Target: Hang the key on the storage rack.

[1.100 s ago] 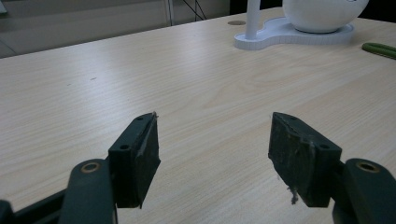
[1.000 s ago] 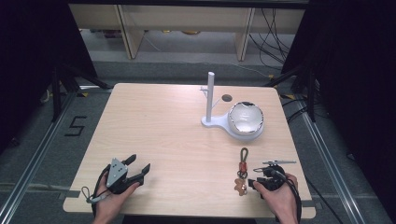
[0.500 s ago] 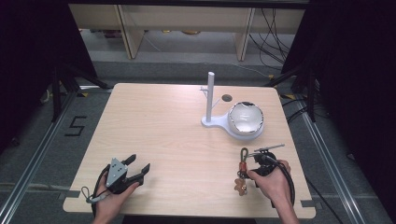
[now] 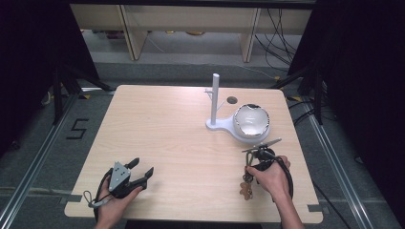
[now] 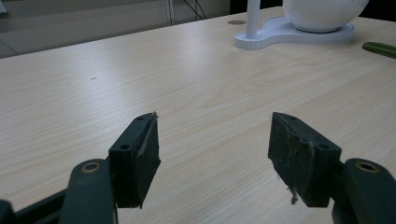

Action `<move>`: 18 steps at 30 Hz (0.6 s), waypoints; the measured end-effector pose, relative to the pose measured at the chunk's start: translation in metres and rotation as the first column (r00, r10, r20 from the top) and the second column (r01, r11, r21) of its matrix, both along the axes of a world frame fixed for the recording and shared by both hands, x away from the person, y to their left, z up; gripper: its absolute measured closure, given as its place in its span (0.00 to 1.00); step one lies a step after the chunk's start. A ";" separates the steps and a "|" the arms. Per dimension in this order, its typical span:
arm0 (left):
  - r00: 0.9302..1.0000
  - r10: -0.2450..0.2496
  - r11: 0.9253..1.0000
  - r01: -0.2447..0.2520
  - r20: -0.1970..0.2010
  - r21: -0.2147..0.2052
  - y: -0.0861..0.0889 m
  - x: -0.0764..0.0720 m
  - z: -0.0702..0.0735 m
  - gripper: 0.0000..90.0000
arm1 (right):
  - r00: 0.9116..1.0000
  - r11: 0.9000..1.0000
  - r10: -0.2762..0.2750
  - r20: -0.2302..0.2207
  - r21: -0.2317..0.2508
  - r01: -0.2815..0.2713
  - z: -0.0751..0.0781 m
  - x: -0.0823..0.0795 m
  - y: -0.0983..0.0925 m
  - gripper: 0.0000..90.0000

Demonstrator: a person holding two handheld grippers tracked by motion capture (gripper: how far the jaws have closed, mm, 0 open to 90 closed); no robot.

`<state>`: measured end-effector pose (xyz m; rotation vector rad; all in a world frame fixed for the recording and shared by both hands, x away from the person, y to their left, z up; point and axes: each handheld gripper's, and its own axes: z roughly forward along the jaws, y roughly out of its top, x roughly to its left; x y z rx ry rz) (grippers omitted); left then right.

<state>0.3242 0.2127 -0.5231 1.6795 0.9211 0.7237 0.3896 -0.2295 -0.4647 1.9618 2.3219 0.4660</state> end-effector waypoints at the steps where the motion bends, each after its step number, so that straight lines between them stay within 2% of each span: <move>1: 1.000 0.006 1.000 -0.006 -0.008 0.007 0.000 -0.001 0.001 0.37 | 1.000 1.000 -0.005 0.000 0.003 0.005 0.000 0.001 0.001 0.63; 4: 1.000 -0.001 1.000 0.001 0.000 0.000 0.000 0.000 0.000 0.37 | 1.000 1.000 -0.001 0.000 -0.005 0.001 -0.002 0.004 0.002 0.63; 5: 1.000 0.003 1.000 -0.003 -0.006 0.010 0.000 -0.001 0.001 0.37 | 1.000 1.000 -0.004 -0.016 -0.013 0.004 -0.003 0.008 0.004 0.62; 6: 1.000 0.003 1.000 -0.003 -0.007 0.010 0.000 -0.001 0.001 0.37 | 1.000 1.000 -0.010 -0.013 -0.016 0.010 -0.003 0.008 0.006 0.62; 8: 1.000 0.002 1.000 -0.002 -0.006 0.011 0.000 -0.001 0.001 0.37 | 1.000 0.999 0.020 -0.007 -0.025 -0.020 -0.005 0.012 0.006 0.62; 9: 1.000 0.002 1.000 -0.002 -0.006 0.011 0.000 -0.001 0.001 0.37 | 1.000 0.999 -0.007 -0.024 -0.035 0.006 -0.004 0.013 0.008 0.61; 12: 1.000 0.000 1.000 0.000 -0.004 0.009 0.000 -0.001 0.000 0.37 | 0.999 0.999 -0.006 -0.042 -0.047 0.004 -0.004 0.017 0.011 0.61; 13: 1.000 0.003 1.000 -0.003 -0.007 0.010 0.000 -0.001 0.001 0.37 | 0.999 0.999 0.009 -0.042 -0.047 -0.011 -0.005 0.019 0.011 0.61; 17: 1.000 -0.003 1.000 0.003 -0.001 0.001 0.000 0.000 0.000 0.37 | 0.999 0.998 -0.008 -0.039 -0.058 0.006 -0.006 0.021 0.014 0.61; 18: 1.000 0.000 1.000 0.000 -0.006 0.010 0.000 -0.001 0.001 0.37 | 0.999 0.997 -0.003 -0.045 -0.075 0.000 -0.006 0.022 0.015 0.62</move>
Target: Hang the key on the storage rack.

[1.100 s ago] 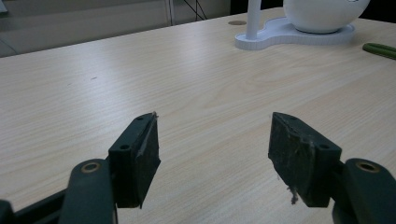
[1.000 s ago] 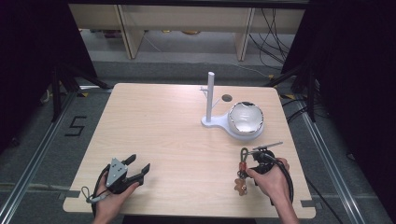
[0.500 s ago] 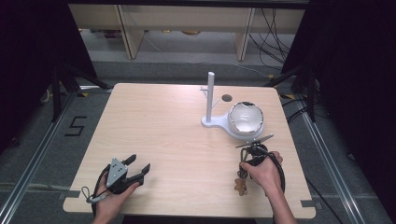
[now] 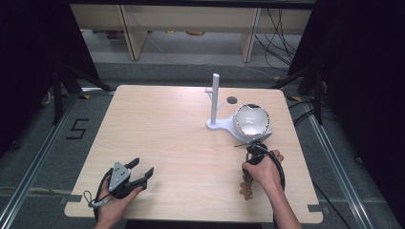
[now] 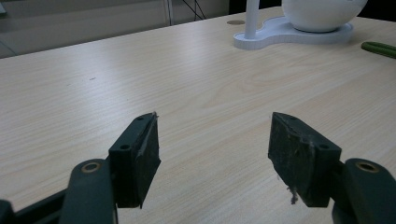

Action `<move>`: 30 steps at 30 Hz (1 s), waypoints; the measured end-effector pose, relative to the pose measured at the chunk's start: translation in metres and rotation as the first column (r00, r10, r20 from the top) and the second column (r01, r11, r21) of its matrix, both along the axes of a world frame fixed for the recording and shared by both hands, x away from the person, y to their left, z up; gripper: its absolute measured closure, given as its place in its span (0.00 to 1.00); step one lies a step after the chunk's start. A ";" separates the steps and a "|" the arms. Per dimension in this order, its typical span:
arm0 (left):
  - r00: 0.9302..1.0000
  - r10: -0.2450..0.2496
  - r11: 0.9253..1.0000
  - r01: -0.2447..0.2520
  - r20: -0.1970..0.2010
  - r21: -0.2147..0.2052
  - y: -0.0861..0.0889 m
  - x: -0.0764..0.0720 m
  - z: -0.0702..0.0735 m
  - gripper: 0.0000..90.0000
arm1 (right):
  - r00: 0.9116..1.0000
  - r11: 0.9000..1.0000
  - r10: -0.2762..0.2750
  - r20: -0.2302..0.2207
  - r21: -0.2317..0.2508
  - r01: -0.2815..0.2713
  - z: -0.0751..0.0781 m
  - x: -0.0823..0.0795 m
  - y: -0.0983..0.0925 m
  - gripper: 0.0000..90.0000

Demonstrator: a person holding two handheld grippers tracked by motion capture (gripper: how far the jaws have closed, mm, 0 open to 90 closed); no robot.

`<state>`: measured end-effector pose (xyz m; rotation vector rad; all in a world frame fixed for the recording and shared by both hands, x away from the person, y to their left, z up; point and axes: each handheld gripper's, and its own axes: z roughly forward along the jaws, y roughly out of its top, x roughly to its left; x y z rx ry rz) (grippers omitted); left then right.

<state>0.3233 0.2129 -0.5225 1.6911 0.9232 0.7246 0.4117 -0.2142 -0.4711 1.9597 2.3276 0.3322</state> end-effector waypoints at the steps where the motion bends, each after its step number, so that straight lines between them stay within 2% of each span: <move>1: 1.000 0.000 1.000 0.000 0.000 0.000 0.000 0.000 0.000 0.37 | 1.000 1.000 0.000 0.000 0.000 0.000 0.000 0.000 0.000 0.62; 2: 1.000 -0.003 1.000 0.003 0.002 -0.001 0.000 0.000 0.000 0.37 | 1.000 1.000 0.005 -0.014 0.003 -0.005 0.001 0.000 0.002 0.62; 4: 1.000 -0.001 1.000 0.001 0.001 0.001 0.000 0.000 0.000 0.37 | 1.000 1.000 0.005 -0.015 -0.020 -0.005 -0.001 0.001 0.003 0.63; 8: 1.000 -0.003 1.000 0.003 0.001 -0.001 0.000 0.000 0.000 0.37 | 0.999 1.000 0.005 -0.038 -0.020 -0.005 -0.001 0.002 0.005 0.64; 12: 1.000 -0.002 1.000 0.002 0.001 0.001 0.000 0.000 0.000 0.37 | 0.999 0.999 0.006 -0.036 -0.047 -0.007 -0.003 0.003 0.007 0.66; 16: 1.000 -0.002 1.000 0.002 0.001 0.001 0.000 0.000 0.000 0.37 | 0.999 0.998 0.017 -0.033 -0.053 -0.019 -0.003 0.002 0.006 0.70; 17: 1.000 -0.003 1.000 0.003 0.002 0.002 0.000 0.000 0.000 0.37 | 0.999 0.997 0.040 -0.032 -0.066 -0.042 -0.004 0.002 0.004 0.74; 20: 1.000 -0.003 1.000 0.003 0.002 0.002 0.000 0.000 0.000 0.37 | 0.998 0.997 0.050 -0.026 -0.054 -0.051 -0.004 0.002 0.003 0.75; 23: 1.000 -0.003 1.000 0.003 0.000 0.004 -0.001 0.000 0.000 0.37 | 0.999 0.999 0.026 -0.031 -0.027 -0.027 -0.002 0.000 0.003 0.76; 25: 1.000 -0.003 1.000 0.003 0.000 0.004 -0.001 0.000 0.000 0.37 | 0.999 0.999 0.030 -0.023 -0.024 -0.031 -0.002 -0.001 0.002 0.76; 26: 1.000 -0.003 1.000 0.003 -0.001 0.005 -0.001 -0.001 0.000 0.37 | 1.000 0.999 0.030 -0.005 -0.018 -0.030 -0.002 -0.004 0.001 0.76; 30: 1.000 -0.003 1.000 0.003 0.000 0.007 -0.001 -0.001 0.000 0.37 | 0.999 0.999 0.032 0.004 -0.012 -0.032 0.000 -0.007 -0.001 0.76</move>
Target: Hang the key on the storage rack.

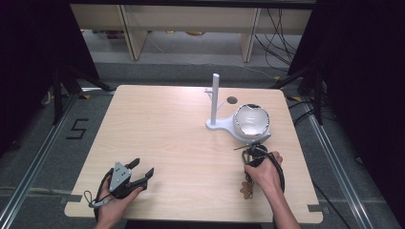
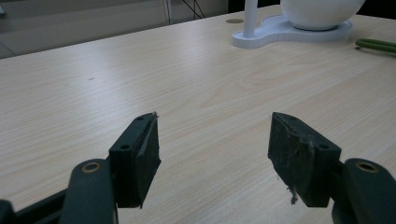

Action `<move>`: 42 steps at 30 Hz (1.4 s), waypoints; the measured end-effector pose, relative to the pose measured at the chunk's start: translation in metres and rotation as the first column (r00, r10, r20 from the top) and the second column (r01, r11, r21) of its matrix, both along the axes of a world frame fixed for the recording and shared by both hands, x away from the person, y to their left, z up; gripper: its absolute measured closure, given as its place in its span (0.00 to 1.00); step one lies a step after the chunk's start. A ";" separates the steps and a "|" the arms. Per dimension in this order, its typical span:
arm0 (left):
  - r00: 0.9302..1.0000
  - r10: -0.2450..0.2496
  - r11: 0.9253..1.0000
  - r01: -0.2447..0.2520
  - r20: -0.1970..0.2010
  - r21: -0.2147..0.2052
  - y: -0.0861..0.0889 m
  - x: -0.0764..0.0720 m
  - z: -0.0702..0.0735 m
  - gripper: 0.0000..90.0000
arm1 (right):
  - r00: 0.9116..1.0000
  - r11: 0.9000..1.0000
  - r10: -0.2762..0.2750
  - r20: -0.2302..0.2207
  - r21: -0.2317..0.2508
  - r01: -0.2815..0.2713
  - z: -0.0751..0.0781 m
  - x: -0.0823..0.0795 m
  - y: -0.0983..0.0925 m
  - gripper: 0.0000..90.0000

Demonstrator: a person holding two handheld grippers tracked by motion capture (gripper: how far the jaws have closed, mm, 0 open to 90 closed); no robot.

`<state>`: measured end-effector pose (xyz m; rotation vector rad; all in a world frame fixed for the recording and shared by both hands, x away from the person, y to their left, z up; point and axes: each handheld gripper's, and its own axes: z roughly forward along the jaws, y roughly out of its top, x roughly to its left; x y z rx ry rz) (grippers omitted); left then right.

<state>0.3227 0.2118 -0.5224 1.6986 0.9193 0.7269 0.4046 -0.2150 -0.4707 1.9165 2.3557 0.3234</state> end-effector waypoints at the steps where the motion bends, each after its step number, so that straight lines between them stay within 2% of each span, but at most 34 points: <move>1: 1.000 -0.001 1.000 0.001 -0.001 0.000 0.000 0.000 0.000 0.37 | 1.000 1.000 0.008 0.027 0.021 -0.008 0.002 -0.004 -0.002 0.76; 4: 1.000 0.000 1.000 0.000 0.000 -0.002 0.000 0.000 0.000 0.37 | 0.998 0.999 0.007 0.066 0.033 -0.009 0.006 -0.011 -0.004 0.76; 5: 1.000 0.000 1.000 0.000 0.000 -0.002 0.000 0.000 0.000 0.37 | 0.998 0.999 0.007 0.066 0.033 -0.009 0.006 -0.011 -0.004 0.76; 6: 1.000 -0.001 1.000 0.001 0.000 0.000 0.000 0.000 0.000 0.37 | 0.995 0.999 0.010 0.095 0.048 -0.014 0.007 -0.016 -0.006 0.76; 8: 1.000 -0.001 1.000 0.001 0.001 -0.001 0.000 0.000 0.000 0.37 | 0.993 0.998 0.014 0.120 0.067 -0.022 0.008 -0.019 -0.008 0.76; 11: 1.000 0.000 1.000 0.000 0.000 -0.001 0.000 0.000 0.000 0.37 | 0.982 0.994 0.052 0.183 0.081 -0.068 0.009 -0.024 -0.014 0.76; 13: 1.000 0.001 1.000 -0.001 0.000 -0.002 0.000 0.000 0.000 0.37 | 0.981 0.994 0.049 0.189 0.089 -0.066 0.010 -0.026 -0.015 0.76; 14: 1.000 0.002 1.000 -0.002 -0.001 -0.002 0.000 0.000 0.000 0.37 | 0.975 0.992 0.044 0.218 0.109 -0.070 0.012 -0.030 -0.015 0.76; 15: 1.000 0.002 1.000 -0.002 -0.001 -0.002 0.000 0.000 0.000 0.37 | 0.975 0.992 0.044 0.218 0.109 -0.070 0.012 -0.030 -0.015 0.76; 16: 1.000 0.002 1.000 -0.002 -0.001 -0.001 0.000 0.000 0.000 0.37 | 0.968 0.990 0.064 0.243 0.106 -0.092 0.012 -0.032 -0.017 0.76; 17: 1.000 0.002 1.000 -0.002 -0.001 -0.001 0.000 0.000 0.000 0.37 | 0.953 0.984 0.071 0.295 0.133 -0.115 0.012 -0.034 -0.019 0.76; 18: 1.000 0.002 1.000 -0.002 -0.001 -0.001 0.000 0.000 0.000 0.37 | 0.953 0.984 0.071 0.295 0.133 -0.115 0.012 -0.034 -0.019 0.76; 20: 1.000 0.002 1.000 -0.002 0.002 0.004 0.000 0.000 0.000 0.37 | 0.940 0.974 0.097 0.327 0.161 -0.157 0.013 -0.037 -0.021 0.76; 21: 1.000 0.002 1.000 -0.002 0.002 0.004 0.000 0.000 0.000 0.37 | 0.940 0.974 0.097 0.327 0.161 -0.157 0.013 -0.037 -0.021 0.76; 22: 1.000 0.003 1.000 -0.003 0.002 0.001 0.000 0.000 0.000 0.37 | 0.932 0.962 0.102 0.347 0.204 -0.181 0.015 -0.040 -0.020 0.76; 24: 1.000 0.001 1.000 -0.001 0.000 0.000 0.000 0.000 0.000 0.37 | 0.908 0.963 0.101 0.407 0.191 -0.193 0.013 -0.041 -0.020 0.76; 25: 1.000 0.001 1.000 -0.001 0.000 0.000 0.000 0.000 0.000 0.37 | 0.913 0.955 0.095 0.396 0.222 -0.196 0.014 -0.043 -0.019 0.76; 26: 1.000 0.001 1.000 -0.001 0.000 0.000 0.000 0.000 0.000 0.37 | 0.913 0.955 0.095 0.396 0.222 -0.196 0.014 -0.043 -0.019 0.76; 27: 1.000 0.001 1.000 -0.001 0.000 0.000 0.000 0.000 0.000 0.37 | 0.905 0.955 0.088 0.417 0.224 -0.196 0.014 -0.044 -0.018 0.76; 28: 1.000 0.001 1.000 -0.001 0.001 0.001 0.000 0.000 0.000 0.37 | 0.879 0.946 0.116 0.463 0.219 -0.240 0.013 -0.045 -0.018 0.76; 29: 1.000 0.001 1.000 -0.001 0.001 0.001 0.000 0.000 0.000 0.37 | 0.886 0.947 0.103 0.452 0.227 -0.226 0.014 -0.047 -0.017 0.76; 30: 1.000 0.003 1.000 -0.003 0.002 0.001 0.000 0.000 0.000 0.37 | 0.880 0.945 0.103 0.464 0.231 -0.232 0.015 -0.048 -0.016 0.76; 31: 1.000 0.003 1.000 -0.003 0.002 0.003 0.000 0.000 0.000 0.37 | 0.873 0.947 0.103 0.477 0.222 -0.233 0.013 -0.047 -0.016 0.76; 32: 1.000 0.003 1.000 -0.003 0.002 0.003 0.000 0.000 0.000 0.37 | 0.873 0.947 0.103 0.477 0.222 -0.233 0.013 -0.047 -0.016 0.76; 33: 1.000 0.002 1.000 -0.002 0.003 0.004 0.000 0.000 0.000 0.37 | 0.863 0.940 0.109 0.494 0.232 -0.251 0.013 -0.047 -0.016 0.76; 35: 1.000 0.003 1.000 -0.003 0.003 0.004 0.000 0.000 0.000 0.37 | 0.850 0.935 0.104 0.516 0.241 -0.261 0.012 -0.049 -0.016 0.76; 38: 1.000 0.003 1.000 -0.003 0.002 0.004 0.000 0.000 0.000 0.37 | 0.836 0.927 0.094 0.540 0.258 -0.271 0.009 -0.052 -0.015 0.76; 39: 1.000 0.003 1.000 -0.003 0.002 0.004 0.000 0.000 0.000 0.37 | 0.836 0.927 0.094 0.540 0.258 -0.271 0.009 -0.052 -0.015 0.76; 40: 1.000 0.003 1.000 -0.003 0.002 0.003 0.000 0.000 0.000 0.37 | 0.823 0.924 0.088 0.561 0.262 -0.277 0.008 -0.053 -0.015 0.76; 42: 1.000 0.003 1.000 -0.003 0.002 0.004 0.000 0.000 0.000 0.37 | 0.813 0.918 0.084 0.576 0.273 -0.288 0.007 -0.055 -0.015 0.76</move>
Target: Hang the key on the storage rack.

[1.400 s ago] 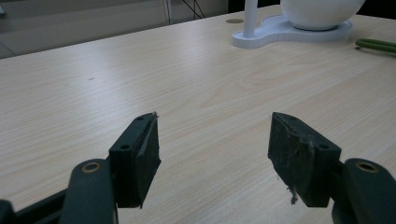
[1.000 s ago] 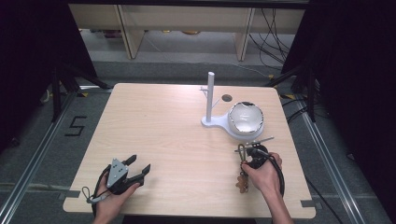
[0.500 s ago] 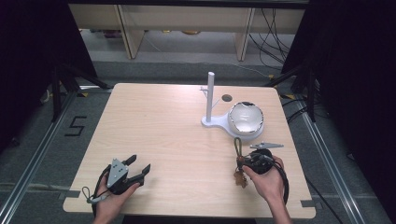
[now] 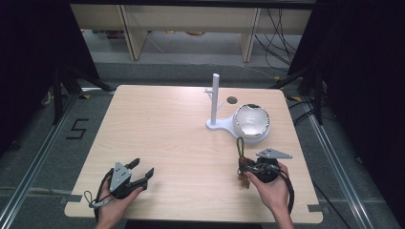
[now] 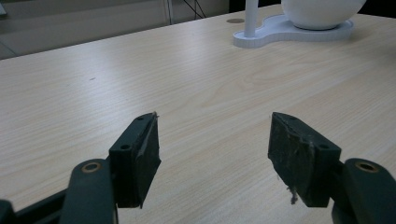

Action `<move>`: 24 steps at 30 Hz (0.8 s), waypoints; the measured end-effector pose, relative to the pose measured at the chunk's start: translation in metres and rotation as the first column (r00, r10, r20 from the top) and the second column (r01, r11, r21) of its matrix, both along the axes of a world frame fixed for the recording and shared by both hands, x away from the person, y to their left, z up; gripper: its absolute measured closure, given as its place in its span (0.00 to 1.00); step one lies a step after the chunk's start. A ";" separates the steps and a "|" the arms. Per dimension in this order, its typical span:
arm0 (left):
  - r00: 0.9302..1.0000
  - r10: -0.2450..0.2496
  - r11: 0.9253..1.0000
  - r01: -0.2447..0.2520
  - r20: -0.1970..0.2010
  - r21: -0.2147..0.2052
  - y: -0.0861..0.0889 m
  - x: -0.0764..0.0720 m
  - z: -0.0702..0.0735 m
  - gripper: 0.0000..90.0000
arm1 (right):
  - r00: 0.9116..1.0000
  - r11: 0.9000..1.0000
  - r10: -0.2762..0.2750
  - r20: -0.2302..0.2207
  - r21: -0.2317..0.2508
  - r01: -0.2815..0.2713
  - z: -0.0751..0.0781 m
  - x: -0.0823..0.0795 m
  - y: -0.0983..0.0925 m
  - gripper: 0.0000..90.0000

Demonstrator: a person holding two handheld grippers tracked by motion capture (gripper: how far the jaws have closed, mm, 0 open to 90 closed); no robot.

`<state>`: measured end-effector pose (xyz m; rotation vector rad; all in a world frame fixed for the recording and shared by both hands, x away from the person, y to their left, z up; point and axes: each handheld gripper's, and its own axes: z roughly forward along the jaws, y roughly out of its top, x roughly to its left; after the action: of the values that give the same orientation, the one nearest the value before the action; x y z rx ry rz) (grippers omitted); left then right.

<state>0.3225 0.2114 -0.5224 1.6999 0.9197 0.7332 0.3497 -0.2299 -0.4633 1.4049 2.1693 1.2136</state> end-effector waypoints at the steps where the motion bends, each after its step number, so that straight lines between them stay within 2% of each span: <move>1: 1.000 0.000 1.000 0.000 0.000 0.000 0.000 0.000 0.000 0.37 | 1.000 1.000 0.000 0.022 0.000 0.000 0.000 0.000 0.000 0.76; 3: 1.000 0.001 1.000 -0.001 0.000 0.000 0.000 0.000 0.000 0.37 | 1.000 1.000 0.002 0.030 0.007 -0.002 0.000 -0.001 0.000 0.76; 4: 1.000 0.002 1.000 -0.002 -0.001 -0.002 0.000 0.000 0.000 0.37 | 0.998 1.000 0.003 0.058 0.016 -0.004 0.000 -0.002 0.000 0.76; 6: 1.000 0.002 1.000 -0.002 -0.001 -0.001 0.000 0.000 0.000 0.37 | 0.998 1.000 0.002 0.070 0.017 -0.003 -0.001 -0.003 0.001 0.76; 7: 1.000 -0.002 1.000 0.002 0.005 -0.008 0.000 0.001 -0.001 0.37 | 0.993 1.000 0.004 0.116 0.010 -0.005 -0.001 -0.004 0.000 0.76; 8: 1.000 0.002 1.000 -0.002 0.001 -0.003 0.000 0.000 0.000 0.37 | 0.994 1.000 0.004 0.106 0.024 -0.006 0.000 -0.005 0.000 0.76; 9: 1.000 0.001 1.000 -0.001 0.003 -0.004 0.000 0.000 0.000 0.37 | 0.993 1.000 -0.006 0.121 0.027 0.003 -0.001 -0.004 0.001 0.76; 10: 1.000 -0.001 1.000 0.001 0.006 -0.010 0.000 0.001 -0.001 0.37 | 0.992 0.999 0.012 0.127 0.035 -0.016 -0.001 -0.005 0.000 0.76; 11: 1.000 -0.005 1.000 0.005 0.009 -0.005 0.000 0.002 0.000 0.37 | 0.990 0.999 0.006 0.138 0.040 -0.012 0.000 -0.005 0.001 0.76; 12: 1.000 -0.005 1.000 0.005 0.008 -0.006 0.000 0.002 0.000 0.37 | 0.990 0.998 -0.017 0.138 0.070 0.007 0.000 -0.007 0.003 0.76; 13: 1.000 -0.005 1.000 0.005 0.008 -0.005 0.000 0.002 0.000 0.37 | 0.986 0.999 0.002 0.166 0.049 -0.010 0.000 -0.006 0.001 0.76; 14: 1.000 -0.004 1.000 0.004 0.007 -0.005 0.000 0.002 0.000 0.37 | 0.986 0.998 -0.005 0.164 0.061 -0.005 0.000 -0.007 0.002 0.76; 15: 1.000 -0.002 1.000 0.002 0.004 -0.006 0.000 0.001 -0.001 0.37 | 0.982 0.999 -0.006 0.191 0.046 -0.002 0.000 -0.006 0.001 0.76; 16: 1.000 -0.003 1.000 0.003 0.006 -0.005 0.000 0.001 -0.001 0.37 | 0.981 0.997 -0.021 0.193 0.073 0.007 -0.002 -0.007 0.004 0.76; 17: 1.000 -0.001 1.000 0.001 0.007 -0.004 -0.001 0.001 -0.001 0.37 | 0.982 0.997 -0.026 0.189 0.080 0.011 -0.001 -0.008 0.005 0.76; 19: 1.000 -0.001 1.000 0.002 0.007 -0.004 -0.001 0.001 -0.001 0.37 | 0.974 0.997 -0.007 0.225 0.080 -0.011 -0.002 -0.007 0.004 0.76; 22: 1.000 -0.001 1.000 0.001 0.005 -0.006 0.000 0.001 -0.001 0.37 | 0.974 0.996 -0.021 0.225 0.092 0.000 -0.002 -0.009 0.007 0.76; 24: 1.000 0.000 1.000 0.000 0.006 -0.005 0.000 0.001 0.000 0.37 | 0.966 0.998 0.002 0.260 0.067 -0.020 -0.002 -0.008 0.007 0.76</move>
<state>0.3239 0.2113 -0.5228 1.6925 0.9166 0.7360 0.3414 -0.2232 -0.4658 1.1839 1.9751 1.4022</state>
